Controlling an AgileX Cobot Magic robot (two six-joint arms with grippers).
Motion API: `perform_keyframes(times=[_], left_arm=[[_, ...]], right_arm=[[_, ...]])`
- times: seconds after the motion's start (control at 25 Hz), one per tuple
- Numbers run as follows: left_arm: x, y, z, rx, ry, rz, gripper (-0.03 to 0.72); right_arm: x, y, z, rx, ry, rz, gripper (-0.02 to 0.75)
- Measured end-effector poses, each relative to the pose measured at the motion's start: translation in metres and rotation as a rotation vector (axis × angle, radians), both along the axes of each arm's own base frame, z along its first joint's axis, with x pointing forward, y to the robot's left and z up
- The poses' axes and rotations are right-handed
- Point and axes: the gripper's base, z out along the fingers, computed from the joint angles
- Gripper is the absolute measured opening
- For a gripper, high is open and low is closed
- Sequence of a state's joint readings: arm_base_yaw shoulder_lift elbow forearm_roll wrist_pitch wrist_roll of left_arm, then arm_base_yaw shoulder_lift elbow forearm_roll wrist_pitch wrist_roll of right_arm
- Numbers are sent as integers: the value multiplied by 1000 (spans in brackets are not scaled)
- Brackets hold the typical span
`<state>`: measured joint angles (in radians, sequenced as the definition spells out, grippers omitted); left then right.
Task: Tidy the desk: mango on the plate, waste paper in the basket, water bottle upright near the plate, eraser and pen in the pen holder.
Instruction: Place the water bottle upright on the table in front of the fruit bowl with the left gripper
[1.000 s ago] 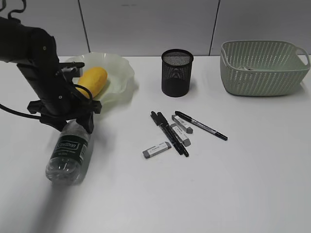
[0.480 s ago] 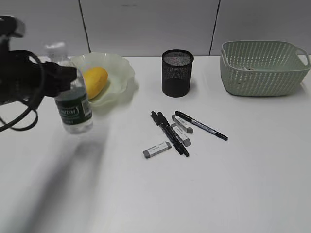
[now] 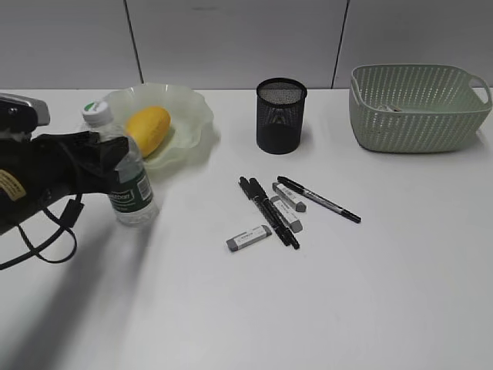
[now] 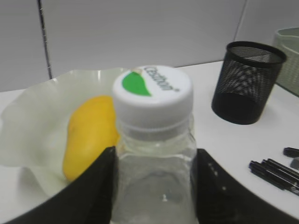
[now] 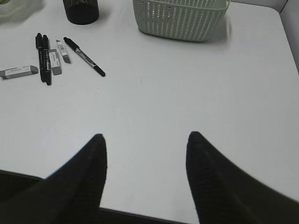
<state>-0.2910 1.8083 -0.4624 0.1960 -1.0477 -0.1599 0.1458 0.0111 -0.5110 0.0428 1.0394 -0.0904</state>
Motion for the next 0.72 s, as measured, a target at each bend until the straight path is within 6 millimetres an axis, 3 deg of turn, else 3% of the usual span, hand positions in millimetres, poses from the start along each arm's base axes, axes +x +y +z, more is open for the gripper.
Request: perform_keyframes(times=[0.08,0.2,0.4,0.52,0.6,0.72], left_arm=[[-2,-4,-1,9,-18,-53,369],[-4,-6,4,29,-20,-86,472],[-11,-4,36,84,-43,-98,529],[-20,0,68,76,-35,-74,537],[-32,11,89,68,76,8,529],[-62,35,114,155,275,169,433]], right_arm=[[0,0,0,0,0,0,437],[0,0,0,0,0,0,437],[0,0,0,0,0,0,437],[0,0,0,0,-1,0,437],[0,0,0,0,-1,0,437],[0,0,0,0,-1,0,437]])
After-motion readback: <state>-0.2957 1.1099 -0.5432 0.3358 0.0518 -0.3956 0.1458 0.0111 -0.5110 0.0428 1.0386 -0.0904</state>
